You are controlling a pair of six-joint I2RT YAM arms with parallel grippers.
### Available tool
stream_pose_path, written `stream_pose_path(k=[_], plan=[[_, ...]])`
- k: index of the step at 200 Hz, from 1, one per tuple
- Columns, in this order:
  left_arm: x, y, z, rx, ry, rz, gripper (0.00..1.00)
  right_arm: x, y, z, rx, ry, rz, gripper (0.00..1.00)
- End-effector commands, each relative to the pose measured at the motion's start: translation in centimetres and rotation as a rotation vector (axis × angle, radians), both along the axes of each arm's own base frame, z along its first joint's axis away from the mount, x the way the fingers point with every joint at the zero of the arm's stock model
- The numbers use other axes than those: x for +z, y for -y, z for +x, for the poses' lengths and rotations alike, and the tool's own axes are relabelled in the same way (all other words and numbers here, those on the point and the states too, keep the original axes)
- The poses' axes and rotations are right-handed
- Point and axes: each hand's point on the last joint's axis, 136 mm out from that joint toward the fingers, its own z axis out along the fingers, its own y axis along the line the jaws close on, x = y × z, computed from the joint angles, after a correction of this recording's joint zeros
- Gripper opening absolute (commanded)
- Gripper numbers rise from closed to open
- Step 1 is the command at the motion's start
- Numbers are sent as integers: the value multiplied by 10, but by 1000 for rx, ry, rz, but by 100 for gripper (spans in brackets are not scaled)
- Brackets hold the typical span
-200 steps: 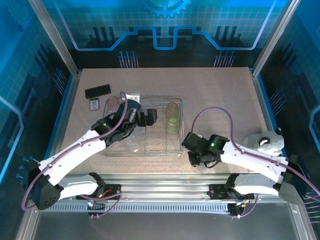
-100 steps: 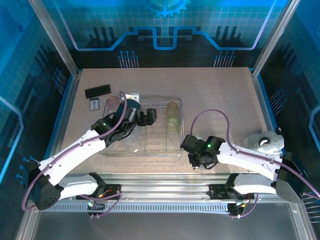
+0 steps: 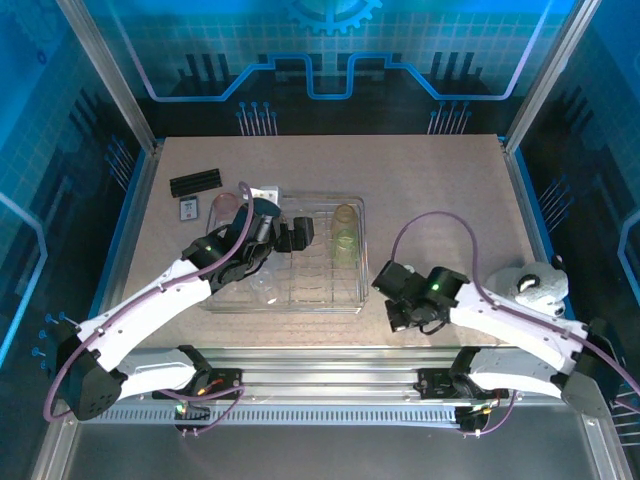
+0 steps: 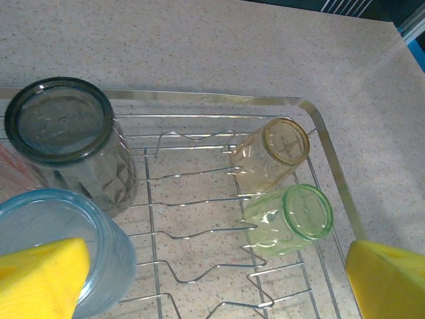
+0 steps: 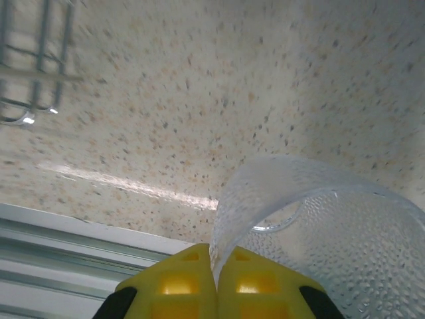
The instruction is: Load the cups into the dish rack
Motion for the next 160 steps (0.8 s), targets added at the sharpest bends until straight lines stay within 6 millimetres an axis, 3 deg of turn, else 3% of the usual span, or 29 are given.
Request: stream_pose_path(k=[1,41,81,121,160], plan=[[20,7,-3,-38,35,-78,99,43,8,12,32,113,30,0],[50,30,-11,-179,121,-196,99,109,0,31,168,356,181,0],[85,65,-32,-413,201,-356,99,186,-13,57,219,632,417,0],[110,92,-57,-632,217,-460,99,251,-39,68,301,653,788,0],[128,102,-72,-739,234,-538,99,298,-57,61,430,626,1117,0]])
